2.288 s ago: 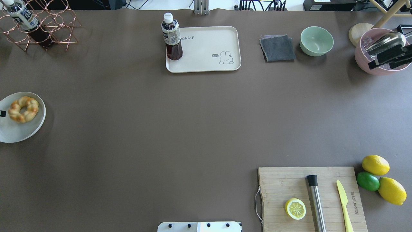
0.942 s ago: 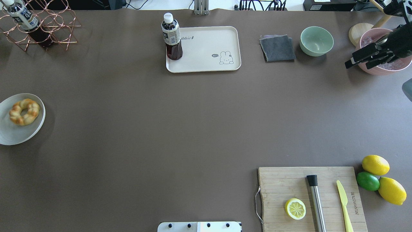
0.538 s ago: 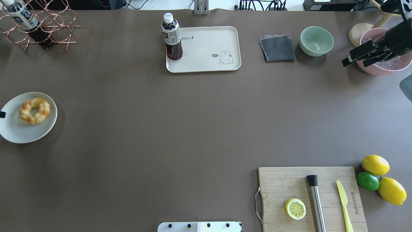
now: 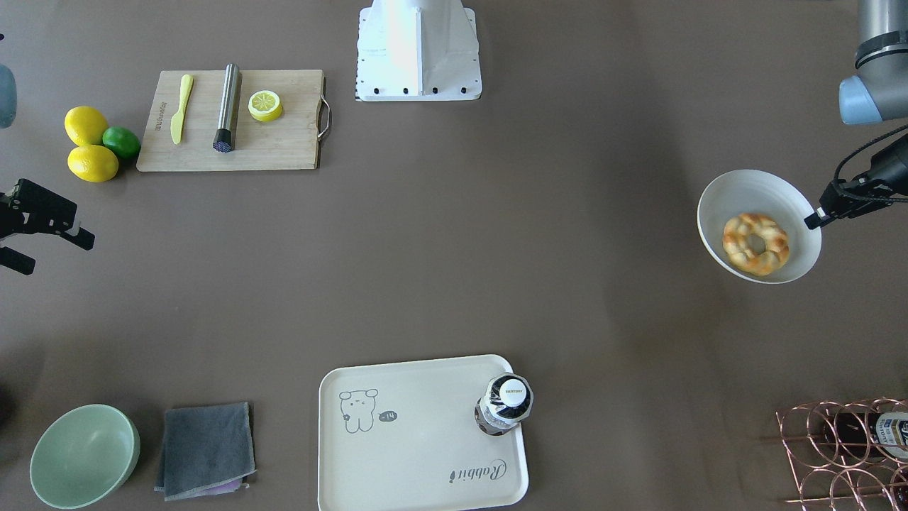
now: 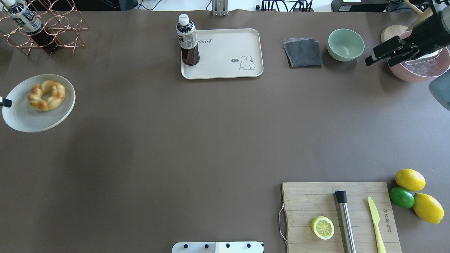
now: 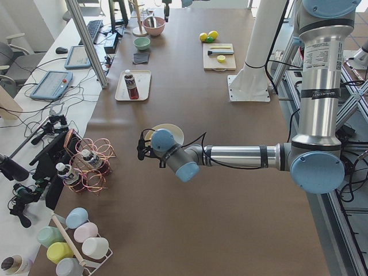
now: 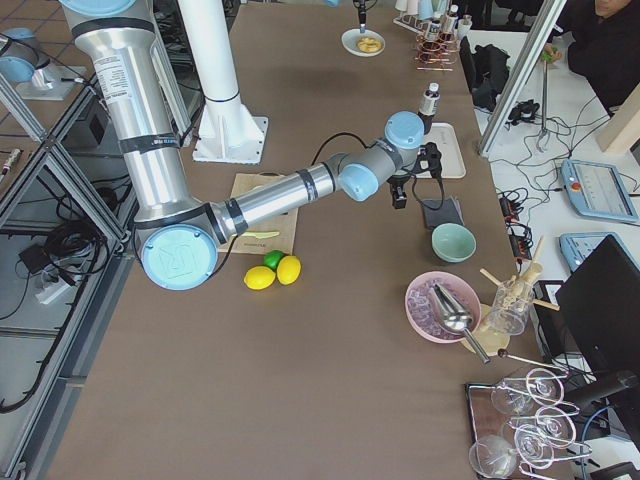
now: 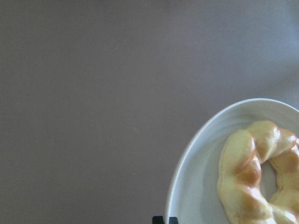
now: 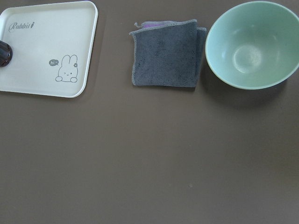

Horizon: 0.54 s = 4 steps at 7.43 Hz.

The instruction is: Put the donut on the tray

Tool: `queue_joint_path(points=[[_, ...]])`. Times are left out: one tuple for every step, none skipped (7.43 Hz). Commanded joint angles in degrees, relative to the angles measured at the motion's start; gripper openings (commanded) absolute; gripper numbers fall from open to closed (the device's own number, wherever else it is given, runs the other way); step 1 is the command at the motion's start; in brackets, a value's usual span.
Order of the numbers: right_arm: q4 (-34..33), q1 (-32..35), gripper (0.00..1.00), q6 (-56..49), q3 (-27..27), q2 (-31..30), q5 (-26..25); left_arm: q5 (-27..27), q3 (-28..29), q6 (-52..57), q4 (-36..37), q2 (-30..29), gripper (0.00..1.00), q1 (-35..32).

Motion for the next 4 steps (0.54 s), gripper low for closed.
queue_joint_path(points=[[0.0,-3.8,1.00,5.1,2.1,1.2,-2.9,1.3,-11.2,-10.4,11.9,-4.2,0.00,2.0],[0.0,-5.3,1.00,8.8,2.4,2.8,-3.7,4.0,-13.4,-14.8,15.7,-6.5,0.00,4.5],[0.0,-6.9,1.00,12.8,2.6,4.6,-4.5,7.2,-15.6,-17.7,18.8,-8.7,0.00,7.4],[0.1,-8.6,1.00,16.7,3.3,5.6,-5.5,10.2,-17.8,-21.4,22.3,-11.5,0.00,9.8]])
